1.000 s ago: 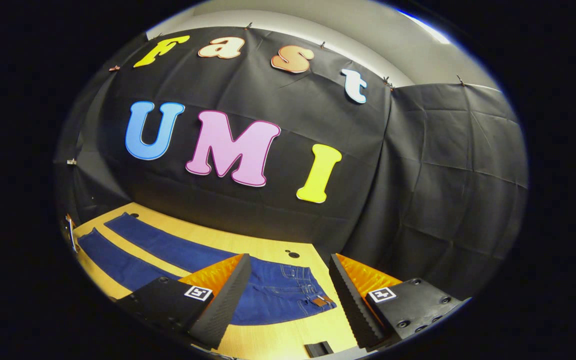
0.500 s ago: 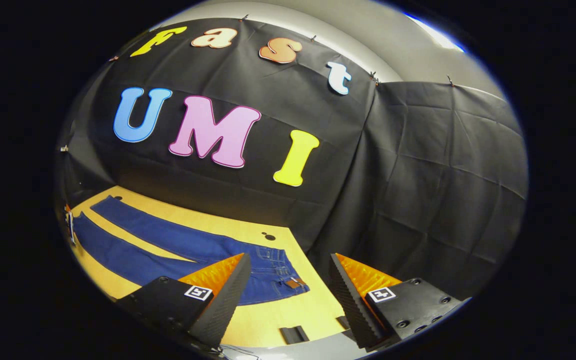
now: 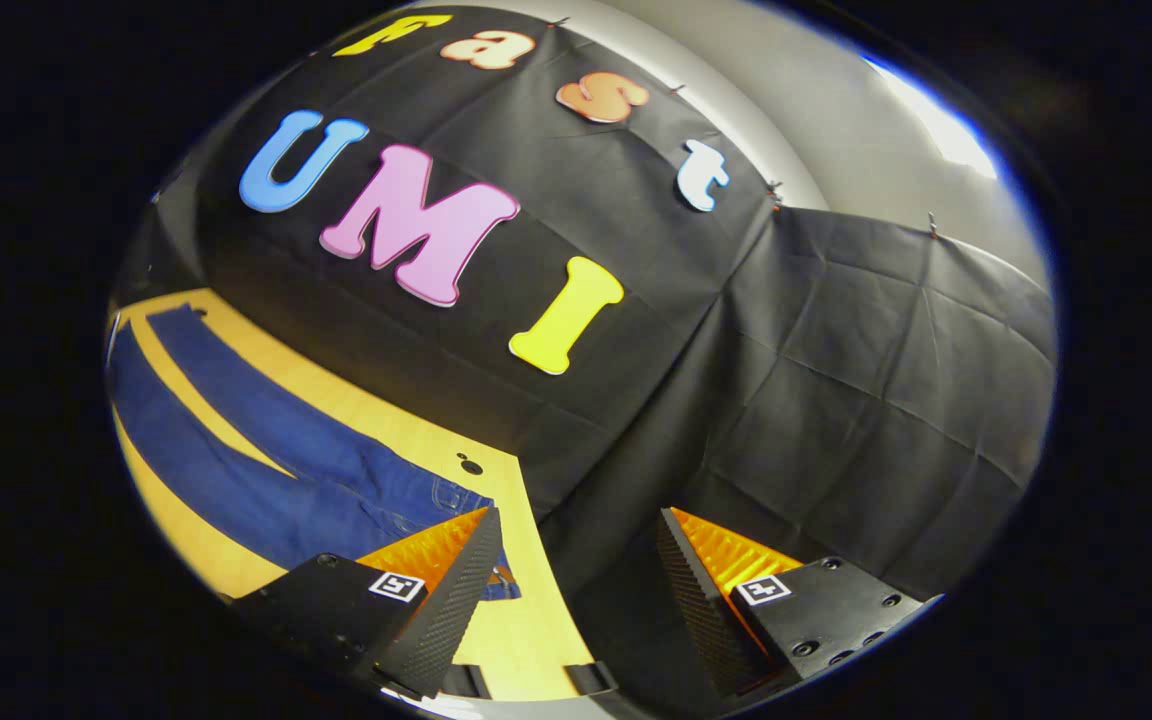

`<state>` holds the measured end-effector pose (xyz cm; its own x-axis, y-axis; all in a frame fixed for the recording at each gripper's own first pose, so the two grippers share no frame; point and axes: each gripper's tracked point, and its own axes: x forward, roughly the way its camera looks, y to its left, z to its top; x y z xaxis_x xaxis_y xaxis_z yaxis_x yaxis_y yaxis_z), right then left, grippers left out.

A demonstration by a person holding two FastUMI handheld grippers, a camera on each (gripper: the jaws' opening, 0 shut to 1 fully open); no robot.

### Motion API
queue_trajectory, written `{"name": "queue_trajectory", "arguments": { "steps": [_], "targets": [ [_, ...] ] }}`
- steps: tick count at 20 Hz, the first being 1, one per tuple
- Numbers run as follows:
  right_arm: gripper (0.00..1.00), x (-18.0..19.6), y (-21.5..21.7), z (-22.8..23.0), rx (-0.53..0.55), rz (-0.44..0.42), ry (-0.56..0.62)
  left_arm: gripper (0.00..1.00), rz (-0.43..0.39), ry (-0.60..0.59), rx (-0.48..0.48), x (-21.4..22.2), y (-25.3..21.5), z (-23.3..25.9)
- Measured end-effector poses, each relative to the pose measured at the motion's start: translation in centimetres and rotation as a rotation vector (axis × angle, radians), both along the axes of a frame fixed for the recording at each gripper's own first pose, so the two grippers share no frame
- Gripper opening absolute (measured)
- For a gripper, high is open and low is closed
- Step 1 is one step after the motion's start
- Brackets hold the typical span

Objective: Grasp the waist and the cuffs of the jeans and fold them to make the two legs overlap; first hold the waist and fold one-third of the jeans toward the cuffs, then hold the cuffs and fold the remaining one-third in the same direction to finish folding.

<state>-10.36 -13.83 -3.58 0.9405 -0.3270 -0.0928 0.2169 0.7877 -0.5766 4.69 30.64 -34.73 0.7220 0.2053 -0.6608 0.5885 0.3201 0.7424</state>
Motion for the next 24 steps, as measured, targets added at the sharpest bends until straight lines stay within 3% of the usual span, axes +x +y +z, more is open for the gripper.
{"name": "queue_trajectory", "arguments": {
  "steps": [4,8,16,23,24],
  "targets": [
    [0.96,4.1,-4.2,-3.6,-0.04,0.05,0.113,0.06,0.065,0.038,-0.078,0.2,-0.1,-0.1],
    [0.96,7.2,-6.6,-9.8,-0.152,0.15,0.304,0.06,0.095,0.066,-0.037,0.2,0.0,0.0],
    [0.96,9.1,-10.4,-24.7,-0.362,0.373,0.74,0.06,0.161,0.095,-0.009,0.2,-0.1,0.1],
    [0.96,10.1,-10.3,-31.7,-0.616,0.551,0.909,0.06,0.2,0.114,0.0,0.2,-0.1,0.1],
    [0.96,11.0,-10.0,-31.5,-0.652,0.569,0.879,0.06,0.205,0.114,0.0,0.3,-0.1,0.1]
  ]
}}
